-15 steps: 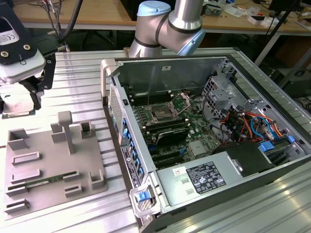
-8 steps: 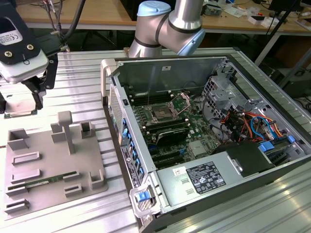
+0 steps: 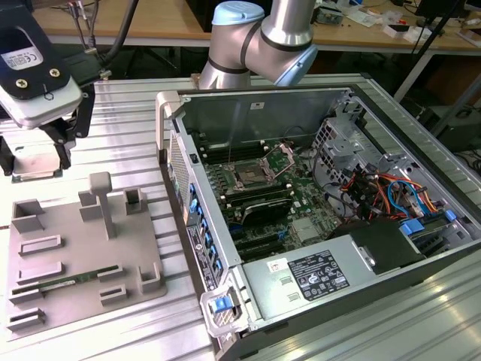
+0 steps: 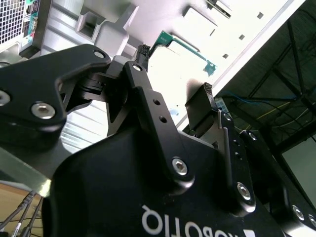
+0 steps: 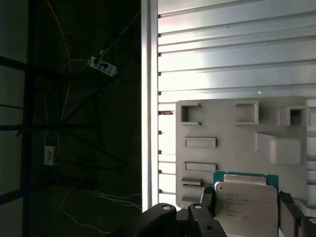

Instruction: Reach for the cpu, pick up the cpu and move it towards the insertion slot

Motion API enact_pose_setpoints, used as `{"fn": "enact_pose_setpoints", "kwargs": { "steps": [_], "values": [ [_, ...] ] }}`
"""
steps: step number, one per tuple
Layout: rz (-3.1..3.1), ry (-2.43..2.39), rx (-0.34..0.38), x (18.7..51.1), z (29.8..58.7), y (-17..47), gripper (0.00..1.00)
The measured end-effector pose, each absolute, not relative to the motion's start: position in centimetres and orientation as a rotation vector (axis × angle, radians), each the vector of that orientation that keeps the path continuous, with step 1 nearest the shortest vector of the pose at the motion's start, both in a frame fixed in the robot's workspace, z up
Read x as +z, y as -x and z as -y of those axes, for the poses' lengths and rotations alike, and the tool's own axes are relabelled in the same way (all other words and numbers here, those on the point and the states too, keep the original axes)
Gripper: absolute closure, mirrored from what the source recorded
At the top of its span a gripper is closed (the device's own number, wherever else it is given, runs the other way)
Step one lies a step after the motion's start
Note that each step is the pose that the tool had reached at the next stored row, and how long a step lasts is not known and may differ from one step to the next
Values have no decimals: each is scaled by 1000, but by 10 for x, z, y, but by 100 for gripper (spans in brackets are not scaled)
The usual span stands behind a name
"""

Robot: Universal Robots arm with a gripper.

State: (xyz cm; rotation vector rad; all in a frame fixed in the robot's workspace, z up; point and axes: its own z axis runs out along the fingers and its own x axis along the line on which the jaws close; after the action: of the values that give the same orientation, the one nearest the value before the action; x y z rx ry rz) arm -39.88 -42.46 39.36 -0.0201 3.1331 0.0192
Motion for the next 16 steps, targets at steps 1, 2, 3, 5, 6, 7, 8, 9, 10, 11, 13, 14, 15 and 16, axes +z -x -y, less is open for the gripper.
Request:
{"fn": "enact_pose_setpoints", "kwargs": {
  "steps": [1, 2, 3, 5, 6, 7, 8, 9, 10, 11, 13, 14, 15, 16],
  "values": [
    [-3133, 20, 19, 394, 425, 398, 45],
    [-3133, 20, 19, 394, 425, 398, 45],
    [-3133, 20, 19, 394, 425, 398, 45],
    [-3133, 20, 19, 394, 425, 397, 45],
    [-3133, 20, 19, 394, 425, 396, 45],
    [-3133, 20, 19, 394, 425, 394, 45],
    [-3133, 20, 19, 394, 425, 394, 45],
    [-3133, 20, 19, 394, 425, 393, 45],
    [-3133, 20, 19, 394, 425, 392, 45],
    [-3133, 20, 19, 394, 425, 392, 45],
    [-3133, 20, 19, 394, 425, 391, 45],
    [-3133, 20, 19, 394, 425, 390, 45],
    [-3133, 20, 19, 394, 425, 390, 45],
    [-3133, 20, 19, 394, 425, 389, 45]
  ]
}}
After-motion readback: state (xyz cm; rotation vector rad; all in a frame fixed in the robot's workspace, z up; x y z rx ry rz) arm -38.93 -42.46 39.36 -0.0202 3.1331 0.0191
